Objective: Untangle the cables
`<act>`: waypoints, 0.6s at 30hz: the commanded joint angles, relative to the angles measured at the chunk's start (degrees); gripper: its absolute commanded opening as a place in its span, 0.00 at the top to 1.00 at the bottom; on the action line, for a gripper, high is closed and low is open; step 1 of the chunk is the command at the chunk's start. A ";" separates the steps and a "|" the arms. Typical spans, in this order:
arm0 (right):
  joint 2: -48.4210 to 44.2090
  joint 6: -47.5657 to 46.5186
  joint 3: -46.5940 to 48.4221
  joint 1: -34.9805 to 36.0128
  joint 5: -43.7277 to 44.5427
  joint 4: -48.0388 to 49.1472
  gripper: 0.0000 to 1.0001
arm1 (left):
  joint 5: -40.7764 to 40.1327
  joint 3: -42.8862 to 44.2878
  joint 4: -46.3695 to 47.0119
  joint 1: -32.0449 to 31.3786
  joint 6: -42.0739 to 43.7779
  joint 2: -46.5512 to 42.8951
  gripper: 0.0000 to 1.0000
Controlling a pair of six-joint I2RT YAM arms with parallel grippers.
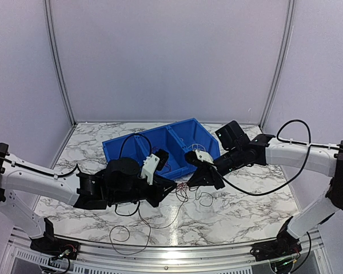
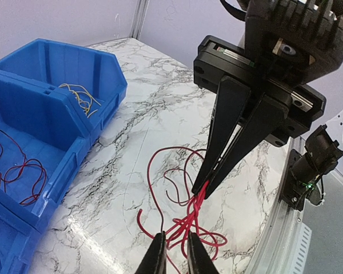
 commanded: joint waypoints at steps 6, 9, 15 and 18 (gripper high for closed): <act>-1.66 1.46 0.20 0.28 1.51 1.82 1.00 | 3.29 4.31 1.49 -0.25 -0.12 3.23 0.90; -1.74 1.64 0.28 0.28 1.53 1.82 1.00 | 3.69 4.70 1.43 -0.25 -0.20 4.15 0.91; -1.83 1.64 0.27 0.28 1.45 1.82 1.00 | 2.86 5.15 1.49 -0.24 -0.51 5.01 0.94; -1.98 1.60 0.20 0.30 1.25 1.83 1.00 | 1.88 5.49 1.41 -0.25 -0.81 5.44 0.94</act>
